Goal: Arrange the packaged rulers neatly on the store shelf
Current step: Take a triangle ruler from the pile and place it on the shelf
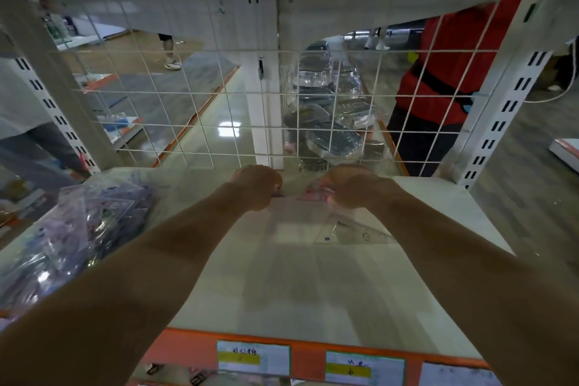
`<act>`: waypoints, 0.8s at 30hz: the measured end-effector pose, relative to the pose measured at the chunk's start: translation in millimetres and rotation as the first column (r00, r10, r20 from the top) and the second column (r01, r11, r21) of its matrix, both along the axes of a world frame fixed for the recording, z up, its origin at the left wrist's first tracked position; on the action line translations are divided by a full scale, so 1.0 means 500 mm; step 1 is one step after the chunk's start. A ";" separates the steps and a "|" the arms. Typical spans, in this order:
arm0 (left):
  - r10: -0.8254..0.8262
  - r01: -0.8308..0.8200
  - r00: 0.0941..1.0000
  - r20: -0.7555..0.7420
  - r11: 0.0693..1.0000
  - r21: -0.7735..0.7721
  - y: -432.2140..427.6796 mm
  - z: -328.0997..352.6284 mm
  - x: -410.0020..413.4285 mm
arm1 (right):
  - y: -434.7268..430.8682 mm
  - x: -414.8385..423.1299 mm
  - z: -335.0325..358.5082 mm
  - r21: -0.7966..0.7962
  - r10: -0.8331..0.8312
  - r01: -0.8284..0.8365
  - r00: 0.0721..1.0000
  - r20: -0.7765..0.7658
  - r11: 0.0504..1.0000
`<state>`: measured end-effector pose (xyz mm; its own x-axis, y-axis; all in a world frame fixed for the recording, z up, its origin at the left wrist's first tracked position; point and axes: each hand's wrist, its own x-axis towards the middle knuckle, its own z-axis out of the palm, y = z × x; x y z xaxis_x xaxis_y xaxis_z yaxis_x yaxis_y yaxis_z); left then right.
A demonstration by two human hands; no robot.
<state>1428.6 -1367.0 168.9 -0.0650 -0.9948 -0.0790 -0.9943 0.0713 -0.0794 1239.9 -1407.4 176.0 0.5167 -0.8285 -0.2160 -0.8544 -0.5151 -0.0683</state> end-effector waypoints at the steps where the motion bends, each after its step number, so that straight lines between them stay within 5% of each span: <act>1: 0.001 -0.001 1.000 0.000 1.000 -0.002 0.003 0.001 0.010 | 0.002 0.013 0.000 0.007 0.002 -0.003 1.000 0.024 1.000; 18: -0.008 0.008 1.000 -0.027 1.000 -0.023 0.031 0.013 0.071 | 0.036 0.071 0.038 0.025 -0.029 0.027 0.994 0.107 0.999; 24: -0.174 0.159 0.946 -0.272 0.984 -0.079 0.100 0.046 -0.038 | 0.091 -0.050 0.073 0.089 -0.082 0.083 0.997 -0.011 0.993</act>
